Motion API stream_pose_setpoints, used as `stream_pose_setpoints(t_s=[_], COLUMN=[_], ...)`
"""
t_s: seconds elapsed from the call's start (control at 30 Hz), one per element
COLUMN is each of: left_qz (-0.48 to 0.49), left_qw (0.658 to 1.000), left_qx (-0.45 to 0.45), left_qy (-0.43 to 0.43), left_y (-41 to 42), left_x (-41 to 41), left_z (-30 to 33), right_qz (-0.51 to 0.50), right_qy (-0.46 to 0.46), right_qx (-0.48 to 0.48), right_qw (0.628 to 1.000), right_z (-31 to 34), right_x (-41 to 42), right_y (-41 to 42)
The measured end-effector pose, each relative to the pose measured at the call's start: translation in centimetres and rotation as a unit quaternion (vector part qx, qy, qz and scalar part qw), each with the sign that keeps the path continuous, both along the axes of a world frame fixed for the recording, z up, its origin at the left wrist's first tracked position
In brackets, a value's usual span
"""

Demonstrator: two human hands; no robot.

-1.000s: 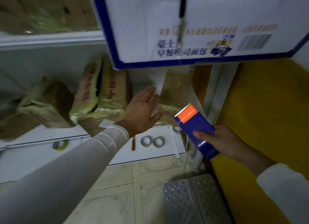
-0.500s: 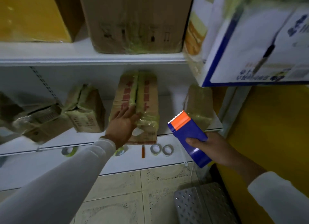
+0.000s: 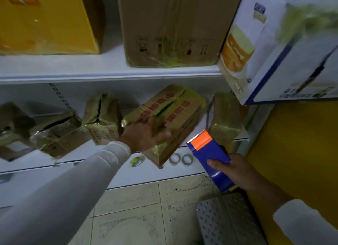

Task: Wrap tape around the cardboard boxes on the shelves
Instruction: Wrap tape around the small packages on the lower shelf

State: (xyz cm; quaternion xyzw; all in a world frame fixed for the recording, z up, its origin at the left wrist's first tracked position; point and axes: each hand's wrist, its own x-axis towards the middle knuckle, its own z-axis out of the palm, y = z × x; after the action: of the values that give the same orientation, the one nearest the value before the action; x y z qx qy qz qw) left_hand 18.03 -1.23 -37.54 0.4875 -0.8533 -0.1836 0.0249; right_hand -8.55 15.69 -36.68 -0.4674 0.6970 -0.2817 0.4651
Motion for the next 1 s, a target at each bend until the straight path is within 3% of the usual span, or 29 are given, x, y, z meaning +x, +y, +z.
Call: stream_pose_setpoints(t_s=[0.1, 0.17, 0.43, 0.83, 1.0], left_qz=[0.010, 0.007, -0.123, -0.172, -0.191], left_qw=[0.991, 0.984, 0.967, 0.957, 0.950], left_qx=[-0.016, -0.052, -0.064, -0.014, -0.025], left_qy=[-0.132, -0.172, -0.213, -0.232, -0.247], left_y=[1.7, 1.8, -2.1, -7.2, -8.7], left_x=[-1.6, -1.8, 3.7, 10.4, 14.1], left_z=[-1.8, -2.6, -3.0, -0.7, -0.8], right_qz=[0.000, 0.009, 0.030, -0.026, 0.001], right_qy=[-0.019, -0.037, -0.044, -0.048, -0.030], right_qx=[0.000, -0.003, -0.007, 0.000, 0.003], right_qw=[1.000, 0.999, 0.999, 0.999, 1.000], right_z=[0.1, 0.1, -0.2, -0.9, -0.8], right_x=[-0.2, -0.6, -0.4, 5.0, 7.6], right_y=[-0.5, -1.1, -2.9, -3.0, -4.4])
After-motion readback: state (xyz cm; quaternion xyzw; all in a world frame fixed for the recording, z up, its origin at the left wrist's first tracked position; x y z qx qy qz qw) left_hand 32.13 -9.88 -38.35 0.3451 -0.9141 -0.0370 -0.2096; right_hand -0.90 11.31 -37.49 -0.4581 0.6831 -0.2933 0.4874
